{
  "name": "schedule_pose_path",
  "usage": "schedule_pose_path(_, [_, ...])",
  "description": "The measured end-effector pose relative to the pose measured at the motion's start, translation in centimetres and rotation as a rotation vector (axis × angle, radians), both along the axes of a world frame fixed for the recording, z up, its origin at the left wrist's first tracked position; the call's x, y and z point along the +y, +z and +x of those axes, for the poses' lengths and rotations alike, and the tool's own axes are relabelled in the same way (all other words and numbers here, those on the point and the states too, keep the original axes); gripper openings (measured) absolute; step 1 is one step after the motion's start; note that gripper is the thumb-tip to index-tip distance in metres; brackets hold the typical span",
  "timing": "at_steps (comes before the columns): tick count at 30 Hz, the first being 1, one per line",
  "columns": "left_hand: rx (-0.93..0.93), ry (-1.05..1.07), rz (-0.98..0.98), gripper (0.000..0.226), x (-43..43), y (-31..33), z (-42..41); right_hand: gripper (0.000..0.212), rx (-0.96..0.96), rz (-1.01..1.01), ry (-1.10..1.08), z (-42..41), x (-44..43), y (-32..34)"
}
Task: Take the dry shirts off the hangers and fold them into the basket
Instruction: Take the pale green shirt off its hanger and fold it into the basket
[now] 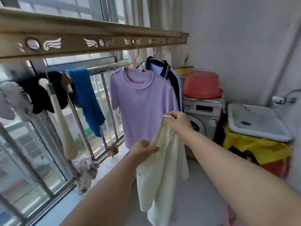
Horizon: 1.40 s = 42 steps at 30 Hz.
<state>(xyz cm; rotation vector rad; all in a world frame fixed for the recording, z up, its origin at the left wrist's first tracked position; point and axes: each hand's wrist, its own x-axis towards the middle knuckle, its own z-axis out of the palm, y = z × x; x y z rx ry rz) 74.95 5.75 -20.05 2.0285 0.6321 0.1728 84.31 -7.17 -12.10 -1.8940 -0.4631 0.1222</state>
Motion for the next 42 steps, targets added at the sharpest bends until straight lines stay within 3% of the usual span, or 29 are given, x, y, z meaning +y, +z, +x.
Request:
schedule_pose_path(4, [0.263, 0.013, 0.426, 0.019, -2.6, -1.0, 2.6, 0.014, -0.027, 0.069, -0.109, 2.4, -6.1, 0.3])
schedule_pose_path(6, [0.202, 0.069, 0.385, 0.019, -3.5, -0.7, 3.3, 0.013, -0.085, 0.033, -0.201, 3.8, -9.6, 0.6])
schedule_pose_path(9, [-0.012, 0.181, 0.129, 0.011, -5.5, 1.3, 5.3, 0.015, -0.153, -0.071, -0.331, 6.1, -15.2, 0.2])
schedule_pose_path(14, [-0.291, 0.259, -0.115, 0.010, -10.6, 5.4, 9.0, 0.017, -0.161, -0.217, -0.362, 8.5, -21.7, -2.1])
schedule_pose_path(18, [-0.336, 0.196, -0.033, 0.015, -14.2, 6.7, 11.7, 0.018, -0.216, -0.287, -0.365, 9.8, -26.5, -3.5])
schedule_pose_path(22, [-0.348, 0.123, 0.109, 0.019, -16.2, 6.8, 13.9, 0.028, -0.160, -0.244, -0.188, 10.7, -30.8, -3.4])
schedule_pose_path(26, [-0.253, -0.054, 0.258, 0.027, -17.5, 8.0, 15.5, 0.058, -0.021, -0.400, -0.062, 11.3, -34.6, -2.5])
schedule_pose_path(28, [-0.224, -0.155, 0.200, 0.027, -18.2, 9.7, 16.1, 0.045, -0.043, -0.462, -0.113, 11.8, -35.9, -2.2])
schedule_pose_path(31, [-0.061, -0.436, 0.089, 0.027, -19.3, 12.5, 17.0, 0.023, -0.091, -0.308, -0.319, 12.6, -38.0, -1.5])
schedule_pose_path(33, [0.094, -0.606, 0.057, 0.051, -19.5, 14.0, 17.4, 0.019, -0.092, -0.231, -0.399, 12.9, -38.9, -0.7])
schedule_pose_path(35, [0.155, -0.645, 0.074, 0.074, -19.5, 14.7, 18.2, 0.024, -0.108, -0.157, -0.471, 13.1, -39.2, 0.1])
schedule_pose_path(38, [0.030, -0.597, -0.051, 0.065, -19.4, 15.0, 19.1, 0.036, -0.163, 0.005, -0.537, 13.0, -39.6, 1.5])
schedule_pose_path(39, [-0.021, -0.604, -0.124, 0.073, -19.4, 15.0, 19.3, 0.036, -0.186, 0.037, -0.545, 12.9, -39.8, 2.0])
schedule_pose_path(41, [-0.119, -0.625, -0.285, 0.085, -19.4, 15.0, 19.6, 0.028, -0.204, 0.119, -0.527, 12.6, -40.6, 3.0])
schedule_pose_path(42, [-0.156, -0.643, -0.351, 0.080, -19.5, 15.0, 19.5, 0.019, -0.178, 0.185, -0.476, 12.3, -41.0, 3.5])
